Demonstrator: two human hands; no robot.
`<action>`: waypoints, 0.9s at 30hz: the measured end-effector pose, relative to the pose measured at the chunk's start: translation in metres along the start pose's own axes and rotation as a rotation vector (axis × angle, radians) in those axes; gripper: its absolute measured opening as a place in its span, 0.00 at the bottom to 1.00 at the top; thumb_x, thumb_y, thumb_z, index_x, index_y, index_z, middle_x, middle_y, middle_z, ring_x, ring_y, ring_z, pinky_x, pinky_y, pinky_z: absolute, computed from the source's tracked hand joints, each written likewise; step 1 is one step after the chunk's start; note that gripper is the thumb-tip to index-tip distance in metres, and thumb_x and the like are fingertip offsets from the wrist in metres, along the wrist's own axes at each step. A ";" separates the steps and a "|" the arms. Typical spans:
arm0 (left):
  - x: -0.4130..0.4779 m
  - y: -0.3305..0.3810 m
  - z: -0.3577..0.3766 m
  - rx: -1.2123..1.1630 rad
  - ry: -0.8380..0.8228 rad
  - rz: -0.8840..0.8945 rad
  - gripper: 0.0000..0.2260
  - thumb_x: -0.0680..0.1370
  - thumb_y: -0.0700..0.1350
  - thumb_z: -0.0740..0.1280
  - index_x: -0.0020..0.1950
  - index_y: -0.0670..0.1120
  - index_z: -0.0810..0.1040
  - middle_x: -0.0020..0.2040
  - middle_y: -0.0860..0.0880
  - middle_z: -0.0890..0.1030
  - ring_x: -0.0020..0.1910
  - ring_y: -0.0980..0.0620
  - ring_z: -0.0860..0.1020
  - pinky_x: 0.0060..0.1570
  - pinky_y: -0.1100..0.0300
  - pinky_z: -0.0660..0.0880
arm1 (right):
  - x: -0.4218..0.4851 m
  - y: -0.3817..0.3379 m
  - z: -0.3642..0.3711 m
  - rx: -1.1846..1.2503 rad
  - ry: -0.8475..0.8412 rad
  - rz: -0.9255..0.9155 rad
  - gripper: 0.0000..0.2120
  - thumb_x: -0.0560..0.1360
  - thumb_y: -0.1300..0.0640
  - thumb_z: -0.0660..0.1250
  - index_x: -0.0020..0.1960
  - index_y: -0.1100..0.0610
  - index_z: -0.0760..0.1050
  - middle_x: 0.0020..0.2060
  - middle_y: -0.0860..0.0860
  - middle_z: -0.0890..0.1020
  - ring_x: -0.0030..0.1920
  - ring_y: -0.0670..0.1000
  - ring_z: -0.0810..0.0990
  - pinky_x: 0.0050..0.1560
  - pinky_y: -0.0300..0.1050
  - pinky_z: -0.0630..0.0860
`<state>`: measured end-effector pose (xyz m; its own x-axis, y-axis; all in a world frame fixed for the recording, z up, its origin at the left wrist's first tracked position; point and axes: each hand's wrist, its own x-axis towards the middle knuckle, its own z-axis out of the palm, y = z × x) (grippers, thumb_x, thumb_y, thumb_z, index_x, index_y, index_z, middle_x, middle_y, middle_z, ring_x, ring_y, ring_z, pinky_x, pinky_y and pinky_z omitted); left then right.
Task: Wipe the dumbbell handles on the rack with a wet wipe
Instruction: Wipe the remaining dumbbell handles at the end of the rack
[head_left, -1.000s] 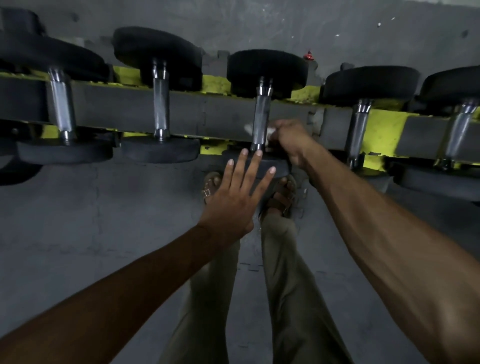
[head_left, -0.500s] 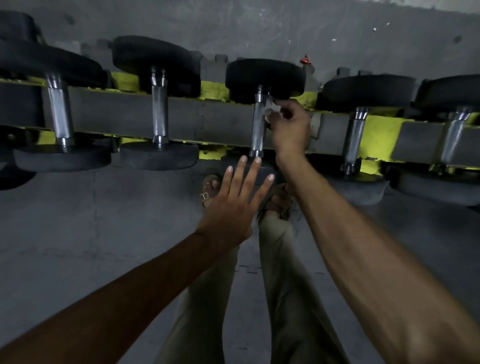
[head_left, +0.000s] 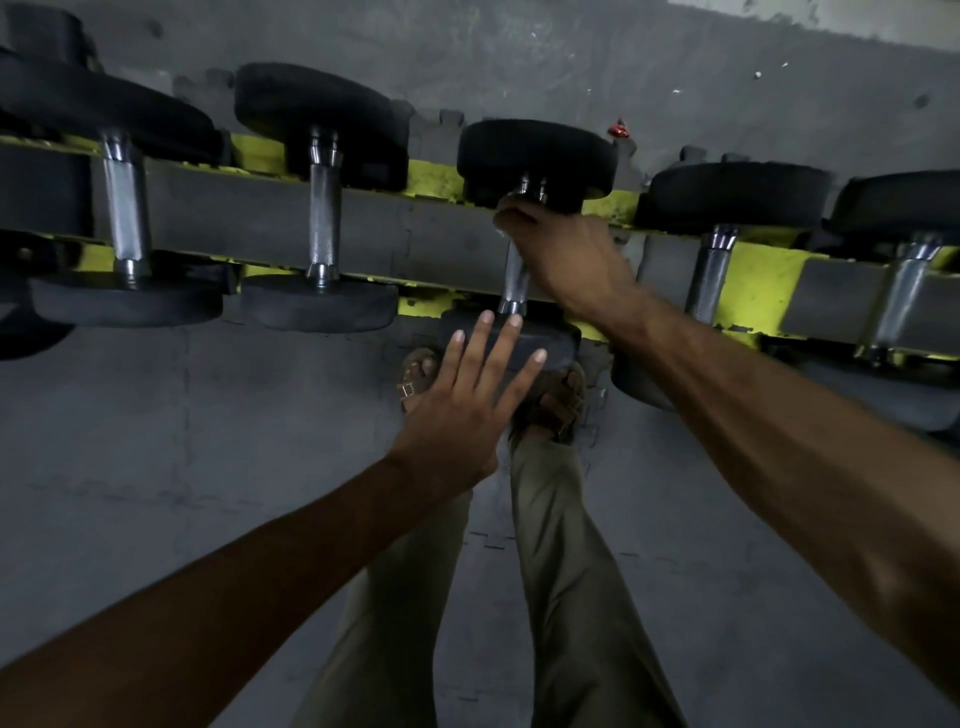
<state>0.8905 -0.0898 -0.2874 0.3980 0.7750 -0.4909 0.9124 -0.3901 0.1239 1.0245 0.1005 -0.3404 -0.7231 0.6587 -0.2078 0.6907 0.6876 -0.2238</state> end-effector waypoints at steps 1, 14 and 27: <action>0.000 0.000 -0.001 0.001 -0.002 0.001 0.54 0.77 0.62 0.70 0.85 0.43 0.35 0.82 0.31 0.35 0.82 0.27 0.40 0.80 0.33 0.50 | 0.009 -0.006 -0.009 -0.062 -0.069 0.005 0.16 0.79 0.61 0.58 0.64 0.58 0.75 0.65 0.55 0.78 0.55 0.62 0.81 0.41 0.52 0.78; -0.028 0.000 0.009 -0.055 0.017 0.015 0.49 0.78 0.51 0.68 0.84 0.38 0.37 0.82 0.30 0.37 0.82 0.29 0.42 0.80 0.34 0.50 | 0.007 -0.023 -0.026 -0.054 -0.361 -0.246 0.09 0.79 0.56 0.63 0.52 0.57 0.81 0.50 0.59 0.83 0.48 0.62 0.83 0.41 0.48 0.73; -0.001 -0.003 0.000 -0.068 0.021 -0.034 0.48 0.78 0.55 0.66 0.85 0.42 0.37 0.83 0.32 0.36 0.82 0.29 0.41 0.80 0.34 0.52 | -0.043 -0.022 0.025 0.915 0.085 0.675 0.05 0.79 0.57 0.69 0.54 0.56 0.78 0.46 0.49 0.84 0.47 0.46 0.82 0.46 0.40 0.77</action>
<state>0.8876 -0.0896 -0.2873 0.3675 0.7981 -0.4774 0.9297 -0.3288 0.1660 1.0408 0.0496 -0.3501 -0.1787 0.8520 -0.4920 0.6509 -0.2726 -0.7085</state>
